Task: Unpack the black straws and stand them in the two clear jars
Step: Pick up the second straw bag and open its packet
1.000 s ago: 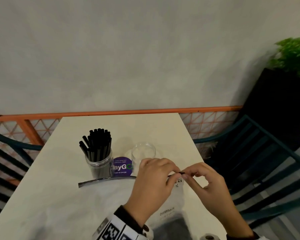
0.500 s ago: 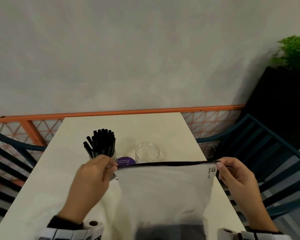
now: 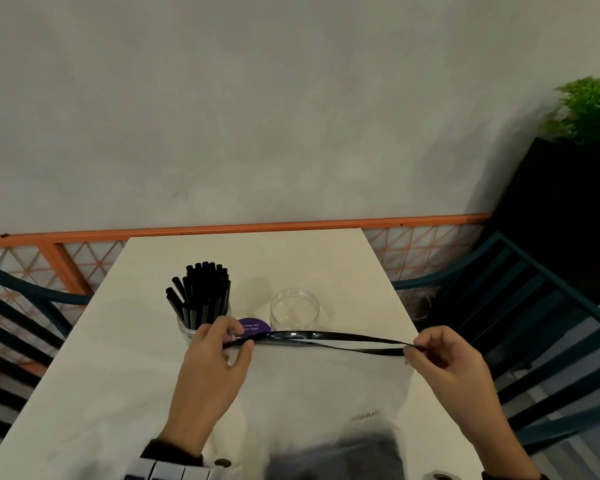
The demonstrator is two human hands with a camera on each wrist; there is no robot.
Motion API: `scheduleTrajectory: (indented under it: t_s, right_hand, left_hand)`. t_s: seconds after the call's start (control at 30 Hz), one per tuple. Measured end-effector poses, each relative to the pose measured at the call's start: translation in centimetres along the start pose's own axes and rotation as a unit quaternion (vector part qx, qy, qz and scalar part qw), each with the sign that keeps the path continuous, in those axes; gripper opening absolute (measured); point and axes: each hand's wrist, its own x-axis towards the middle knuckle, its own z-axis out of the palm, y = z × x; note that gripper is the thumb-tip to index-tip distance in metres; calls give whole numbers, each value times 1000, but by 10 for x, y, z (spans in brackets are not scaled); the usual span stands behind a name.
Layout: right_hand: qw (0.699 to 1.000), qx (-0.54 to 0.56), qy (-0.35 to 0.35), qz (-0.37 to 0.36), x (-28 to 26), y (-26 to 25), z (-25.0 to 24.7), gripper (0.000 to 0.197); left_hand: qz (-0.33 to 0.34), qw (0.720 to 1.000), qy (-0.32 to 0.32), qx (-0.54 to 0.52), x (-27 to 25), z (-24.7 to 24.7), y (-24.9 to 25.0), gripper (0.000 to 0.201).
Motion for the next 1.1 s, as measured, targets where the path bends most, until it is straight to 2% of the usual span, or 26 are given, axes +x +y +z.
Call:
scheduleTrajectory:
  t_s: [0.07, 0.17, 0.27, 0.37, 0.47, 0.5, 0.6, 0.63, 0.7, 0.77, 0.8, 0.83, 0.9, 0.97, 1.03, 1.07, 1.1]
  right_hand:
    - [1000, -17, 5, 14, 2, 1, -1, 18]
    - [999, -39, 4, 15, 1, -3, 8, 16]
    - [998, -49, -32, -4, -2, -9, 21, 15]
    - [998, -40, -54, -13, -5, -13, 26, 16]
    - [999, -26, -33, -1, -2, -12, 19, 19]
    - [1000, -20, -15, 2, 0, -9, 15, 21]
    - [999, -28, 35, 20, 4, -5, 8, 20]
    - [998, -36, 40, 28, 4, -4, 9, 19]
    - [998, -39, 33, 44, 4, -1, 15, 18]
    - [998, -13, 11, 67, 5, 3, 24, 19]
    - [996, 13, -4, 89, 5, 4, 29, 20]
    - [992, 49, -19, 114, 6, 5, 33, 20]
    - [971, 150, -49, 180, 6, 4, 42, 20]
    - [932, 249, -86, 250, 7, 3, 48, 21]
    - [884, 326, -125, 311, 8, 3, 50, 22]
    - [859, 362, -136, 335, 10, 6, 49, 23]
    - [839, 392, -134, 351, 12, 9, 46, 23]
  left_hand:
    - [10, 1000, -15, 17, -1, -3, 1, 34]
    - [84, 986, 23, 139, -8, 2, 11, 32]
    - [187, 969, -31, 162, -14, 20, 30, 24]
    - [209, 961, -59, 169, -13, 41, 34, 22]
    - [159, 961, -39, 221, -6, 46, 19, 33]
    - [121, 964, -25, 234, -4, 43, 14, 31]
    - [-9, 973, 40, 227, 0, 28, 3, 5]
    - [-44, 976, 36, 212, 1, 24, 2, 5]
    - [-69, 987, -30, 145, 4, 21, 1, 23]
    - [-90, 990, -111, 2, 5, 19, 5, 29]
    - [-108, 981, -139, -83, 5, 18, 9, 30]
    - [-126, 964, -164, -166, 4, 17, 11, 34]
    - [-173, 911, -217, -305, 3, 20, 15, 41]
    - [-231, 836, -266, -421, 3, 23, 18, 40]
    - [-277, 750, -301, -520, 4, 24, 16, 28]
    - [-286, 715, -306, -559, 6, 23, 12, 26]
    - [-286, 696, -298, -588, 7, 22, 6, 31]
